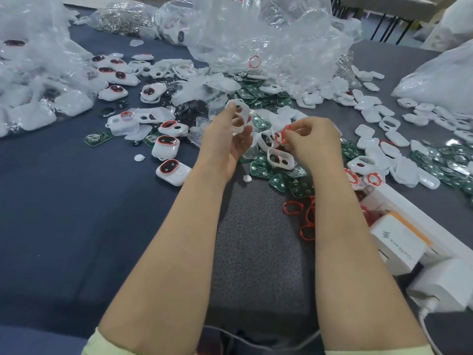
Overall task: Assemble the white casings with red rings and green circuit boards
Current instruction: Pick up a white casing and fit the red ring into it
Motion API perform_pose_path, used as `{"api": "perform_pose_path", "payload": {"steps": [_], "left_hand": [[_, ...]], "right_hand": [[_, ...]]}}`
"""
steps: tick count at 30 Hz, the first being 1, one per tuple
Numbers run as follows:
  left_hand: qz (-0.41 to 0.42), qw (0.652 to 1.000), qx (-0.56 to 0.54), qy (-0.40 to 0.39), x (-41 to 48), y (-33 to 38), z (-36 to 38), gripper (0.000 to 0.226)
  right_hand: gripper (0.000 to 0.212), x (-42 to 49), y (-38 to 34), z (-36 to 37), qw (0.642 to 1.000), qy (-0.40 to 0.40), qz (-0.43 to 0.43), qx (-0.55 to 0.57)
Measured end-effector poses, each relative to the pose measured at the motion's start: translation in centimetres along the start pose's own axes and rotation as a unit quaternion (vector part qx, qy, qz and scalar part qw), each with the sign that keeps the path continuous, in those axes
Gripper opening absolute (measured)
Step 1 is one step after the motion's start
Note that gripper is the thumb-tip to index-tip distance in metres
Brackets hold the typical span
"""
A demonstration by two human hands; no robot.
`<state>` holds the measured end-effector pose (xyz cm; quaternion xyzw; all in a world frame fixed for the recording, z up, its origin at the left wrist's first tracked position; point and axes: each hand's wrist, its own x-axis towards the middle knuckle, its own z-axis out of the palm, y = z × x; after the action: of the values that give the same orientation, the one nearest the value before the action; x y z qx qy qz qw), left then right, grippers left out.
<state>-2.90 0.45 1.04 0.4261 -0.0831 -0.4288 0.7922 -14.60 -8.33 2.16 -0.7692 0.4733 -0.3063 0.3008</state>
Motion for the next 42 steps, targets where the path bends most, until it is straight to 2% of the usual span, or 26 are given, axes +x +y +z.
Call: {"api": "perform_pose_path", "payload": {"steps": [3, 5, 7, 10, 12, 15, 19, 24, 31, 33, 37, 40, 42], "left_hand": [[0.014, 0.999, 0.047, -0.003, 0.2, -0.3, 0.1, 0.013], [0.026, 0.997, 0.070, -0.004, 0.2, -0.4, 0.1, 0.013], [0.033, 0.996, 0.081, -0.001, 0.1, -0.5, 0.2, 0.014], [0.039, 0.994, 0.101, -0.001, 0.0, -0.5, 0.4, 0.014], [0.041, 0.994, 0.105, -0.009, -0.1, -0.5, 0.4, 0.016], [0.048, 0.993, 0.110, -0.009, -0.2, -0.6, 0.6, 0.020], [0.061, 0.987, 0.150, -0.002, 0.1, -0.8, 0.4, 0.024], [0.044, 0.992, 0.120, -0.007, 0.2, -0.3, 0.0, 0.032], [0.056, 0.993, 0.097, 0.042, 0.4, -0.3, -0.2, 0.012], [0.060, 0.993, 0.086, 0.051, 0.5, -0.4, -0.1, 0.014], [0.060, 0.996, 0.049, 0.047, 0.5, -0.3, 0.0, 0.005], [0.067, 0.996, 0.032, 0.042, 0.6, -0.2, -0.1, 0.016], [0.078, 0.995, 0.053, 0.038, 0.6, -0.4, -0.1, 0.016]], "right_hand": [[0.009, 0.1, -0.9, 0.1, 0.997, 0.006, -0.029, 0.076], [0.010, 0.0, -1.6, 0.5, 0.995, 0.008, -0.055, 0.084], [0.011, -0.2, -2.0, 1.1, 0.991, 0.006, -0.053, 0.121], [0.014, -0.9, -2.6, 2.0, 0.969, -0.012, -0.042, 0.242], [0.015, -1.0, -2.8, 2.5, 0.965, -0.005, -0.061, 0.256], [0.017, -1.0, -2.9, 3.3, 0.971, 0.034, -0.089, 0.221], [0.009, -1.1, -3.1, 4.2, 0.978, 0.061, -0.120, 0.161], [0.011, -1.2, -2.8, 4.2, 0.978, 0.039, -0.170, 0.113], [0.032, -1.7, -3.1, 4.2, 0.977, -0.054, -0.197, 0.064], [0.031, -1.8, -3.2, 4.4, 0.973, -0.045, -0.217, 0.060], [0.025, -1.8, -3.2, 4.8, 0.974, -0.005, -0.223, 0.045], [0.019, -1.8, -3.1, 4.8, 0.974, -0.005, -0.223, 0.037], [0.017, -1.7, -3.1, 4.7, 0.975, 0.001, -0.214, 0.052]]}}
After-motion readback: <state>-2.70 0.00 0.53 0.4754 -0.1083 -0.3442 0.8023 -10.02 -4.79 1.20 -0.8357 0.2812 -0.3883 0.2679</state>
